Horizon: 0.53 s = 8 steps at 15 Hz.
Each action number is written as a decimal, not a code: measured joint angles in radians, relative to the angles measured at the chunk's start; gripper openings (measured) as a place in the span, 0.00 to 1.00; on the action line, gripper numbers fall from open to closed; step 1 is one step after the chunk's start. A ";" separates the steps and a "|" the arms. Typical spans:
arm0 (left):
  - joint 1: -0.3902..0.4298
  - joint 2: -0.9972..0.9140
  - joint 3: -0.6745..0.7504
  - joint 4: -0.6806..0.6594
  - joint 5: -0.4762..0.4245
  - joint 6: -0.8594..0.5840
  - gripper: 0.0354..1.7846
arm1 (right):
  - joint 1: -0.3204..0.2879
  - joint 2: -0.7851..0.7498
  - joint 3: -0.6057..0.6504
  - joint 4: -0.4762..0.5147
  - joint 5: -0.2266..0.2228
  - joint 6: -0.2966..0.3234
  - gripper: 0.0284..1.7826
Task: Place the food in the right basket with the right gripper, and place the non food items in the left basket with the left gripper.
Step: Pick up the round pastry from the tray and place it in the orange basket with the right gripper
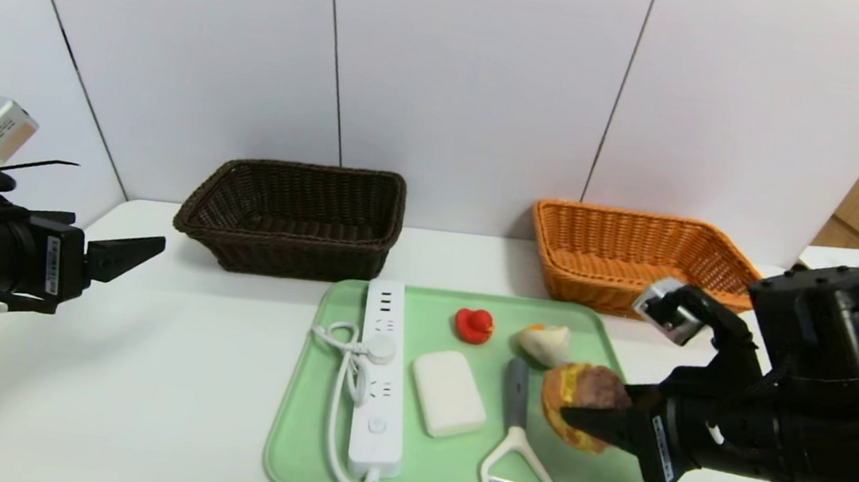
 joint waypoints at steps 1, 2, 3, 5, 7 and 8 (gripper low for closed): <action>0.000 0.000 0.000 0.000 0.000 0.000 0.94 | -0.005 -0.016 -0.006 -0.043 0.001 -0.003 0.46; 0.000 0.000 0.000 0.000 0.000 -0.001 0.94 | -0.020 -0.027 -0.019 -0.089 0.001 -0.001 0.46; -0.001 -0.001 0.000 0.000 0.000 -0.001 0.94 | -0.045 -0.035 -0.039 -0.132 0.002 -0.001 0.46; -0.001 -0.001 0.002 0.000 0.000 -0.001 0.94 | -0.112 -0.038 -0.104 -0.171 0.005 0.000 0.46; 0.000 -0.001 0.003 -0.001 0.000 0.000 0.94 | -0.194 -0.015 -0.194 -0.168 0.012 0.003 0.46; 0.000 -0.003 0.004 -0.001 0.000 0.000 0.94 | -0.232 0.007 -0.241 -0.158 0.013 0.004 0.46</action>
